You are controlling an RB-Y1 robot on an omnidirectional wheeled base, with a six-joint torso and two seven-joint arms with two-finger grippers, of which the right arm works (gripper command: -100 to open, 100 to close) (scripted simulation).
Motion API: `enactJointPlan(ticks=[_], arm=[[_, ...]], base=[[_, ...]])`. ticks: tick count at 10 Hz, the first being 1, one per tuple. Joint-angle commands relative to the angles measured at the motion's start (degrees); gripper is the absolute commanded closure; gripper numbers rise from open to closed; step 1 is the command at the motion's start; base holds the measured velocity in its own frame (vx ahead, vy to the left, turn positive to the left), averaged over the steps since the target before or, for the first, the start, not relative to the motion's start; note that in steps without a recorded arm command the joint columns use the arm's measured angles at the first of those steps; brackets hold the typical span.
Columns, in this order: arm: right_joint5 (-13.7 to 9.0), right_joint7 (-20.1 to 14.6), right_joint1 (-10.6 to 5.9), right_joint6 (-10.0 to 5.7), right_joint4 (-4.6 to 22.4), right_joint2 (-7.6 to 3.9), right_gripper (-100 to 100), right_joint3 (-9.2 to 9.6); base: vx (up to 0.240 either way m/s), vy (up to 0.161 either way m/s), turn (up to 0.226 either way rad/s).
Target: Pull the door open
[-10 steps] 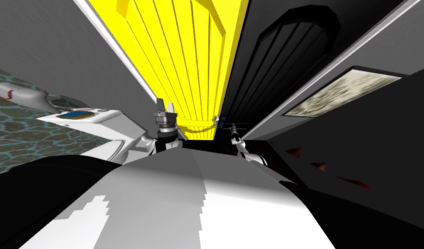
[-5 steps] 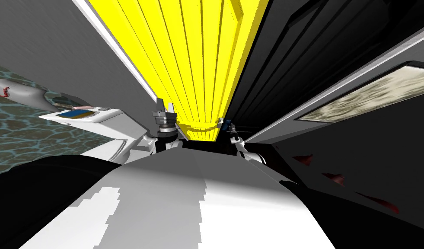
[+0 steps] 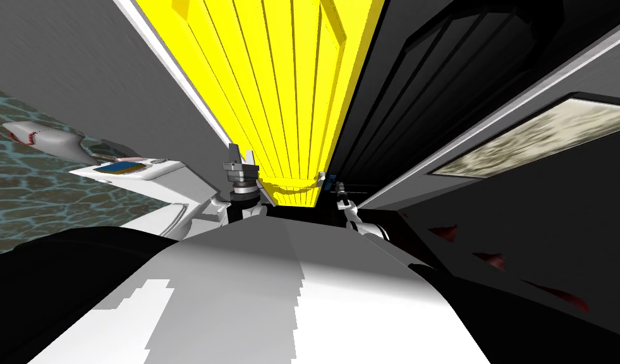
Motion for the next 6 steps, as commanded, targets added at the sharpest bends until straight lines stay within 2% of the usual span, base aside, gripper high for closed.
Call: enactJointPlan(ticks=[1, 2, 4, 6], arm=[[-0.06, -0.21, 0.46, 0.16, 0.19, -0.78, -100, -0.29], [-0.04, -0.31, 0.5, 0.19, 0.21, -0.89, -100, -0.26], [0.23, -0.82, 0.36, 0.25, 0.13, -0.86, -100, 0.24], [0.65, -1.39, -0.14, 0.24, -0.1, -0.33, -100, 1.13]], base=[[-0.087, -0.068, -0.122], [-0.142, -0.092, -0.08], [-0.187, -0.075, 0.01], [-0.214, 0.003, 0.046]])
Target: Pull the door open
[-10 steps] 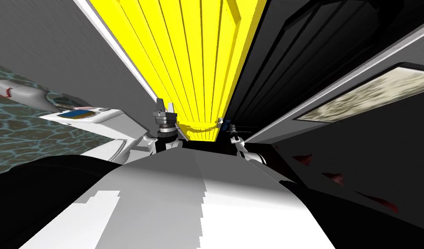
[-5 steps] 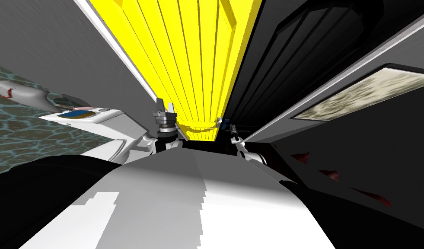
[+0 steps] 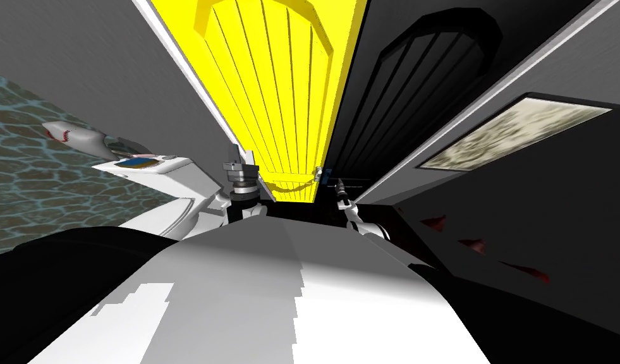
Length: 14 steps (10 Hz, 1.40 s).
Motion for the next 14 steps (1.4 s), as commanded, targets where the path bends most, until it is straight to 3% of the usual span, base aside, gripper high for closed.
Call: enactJointPlan(ticks=[1, 2, 3, 4, 5, 6, 7, 11, 14], arm=[[0.46, -0.53, -0.38, 0.03, -0.55, 0.79, -100, 0.97], [0.77, -0.88, -0.83, -0.01, -0.75, 1.34, -100, 1.66], [0.58, -0.34, -0.42, 0.29, -1.0, 1.3, -100, 1.14], [0.18, -0.27, 0.72, 0.37, -0.52, -0.29, -100, -0.01], [-0.01, -0.18, 1.21, 0.38, -0.3, -0.99, -100, -0.57], [-0.01, -0.18, 1.21, 0.38, -0.3, -0.99, -100, -0.57], [-0.32, 0.01, 1.93, 0.34, 0.02, -2.01, -100, -1.46], [-0.36, 0.18, 1.8, 0.12, -0.02, -1.82, -100, -1.58], [-0.11, 0.27, 0.8, -0.22, -0.45, -0.4, -100, -0.83]], base=[[-0.199, 0.03, 0.096], [-0.202, 0.059, 0.1], [-0.089, 0.032, 0.013], [0.001, -0.062, -0.186], [0.042, -0.107, -0.18], [0.055, -0.066, -0.029], [0.142, -0.046, -0.064], [0.128, 0.018, 0.016], [0.188, 0.067, 0.11]])
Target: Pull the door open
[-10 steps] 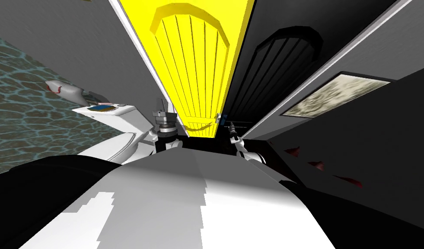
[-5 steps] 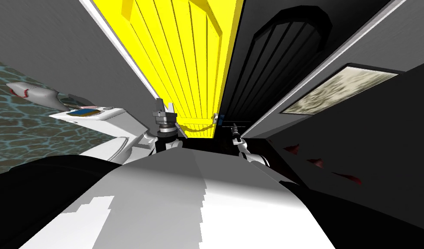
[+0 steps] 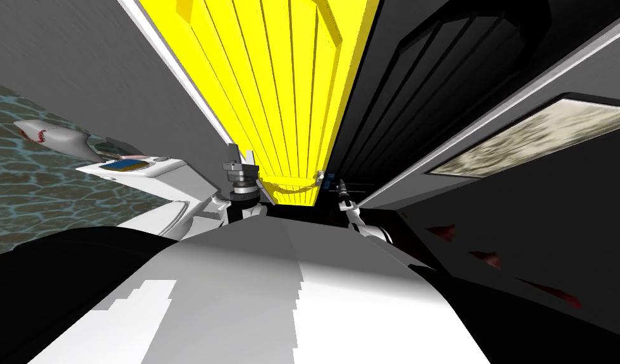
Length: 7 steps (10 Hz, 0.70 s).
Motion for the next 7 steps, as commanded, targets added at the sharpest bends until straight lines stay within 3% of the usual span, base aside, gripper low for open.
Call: enactJointPlan(ticks=[1, 2, 4, 6, 7], arm=[[-0.06, 0.46, -1.34, -1.13, 2.17, 0.47, -100, -0.15], [0.2, 0.48, -2.27, -1.38, 1.76, 1.77, -100, 0.62], [0.2, 0.48, -2.27, -1.38, 1.68, 1.77, -100, 0.62], [0.22, 0.33, -2.03, -0.99, 1.14, 1.72, -100, 0.68], [0.22, 0.33, -2.03, -0.99, 1.14, 1.72, 100, 0.68]], base=[[0.115, 0.059, 0.041], [0.169, 0.126, 0.229], [0.101, 0.107, 0.028], [-0.008, 0.011, -0.014], [0.0, 0.0, 0.0]])
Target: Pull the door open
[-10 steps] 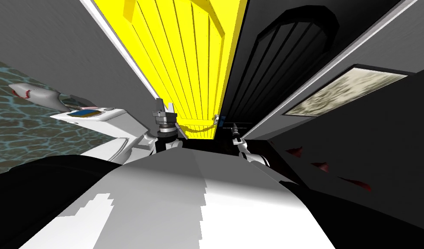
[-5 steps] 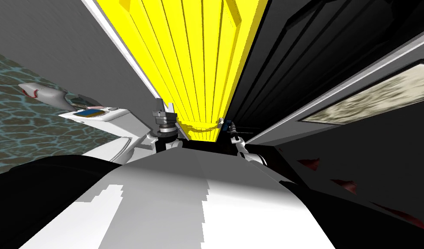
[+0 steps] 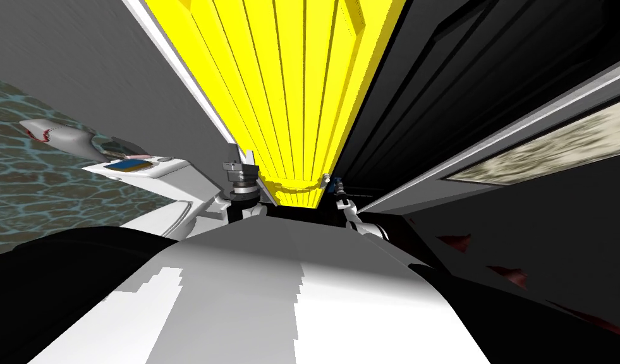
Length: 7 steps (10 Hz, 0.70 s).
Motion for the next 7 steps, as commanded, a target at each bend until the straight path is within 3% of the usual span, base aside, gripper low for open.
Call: enactJointPlan(ticks=[1, 5, 6, 7], arm=[[-0.02, -0.02, -0.13, -0.02, -0.17, -0.06, 100, -0.03], [-0.02, -0.02, -0.13, -0.02, -0.17, -0.06, 100, -0.03], [-0.17, -0.17, 0.93, 0.22, 0.36, -1.16, 100, -0.57], [-0.2, -0.25, 1.15, 0.25, 0.46, -1.48, 100, -0.69]], base=[[0.0, 0.0, 0.0], [0.0, 0.0, 0.0], [-0.122, -0.068, -0.085], [-0.148, -0.129, -0.074]])
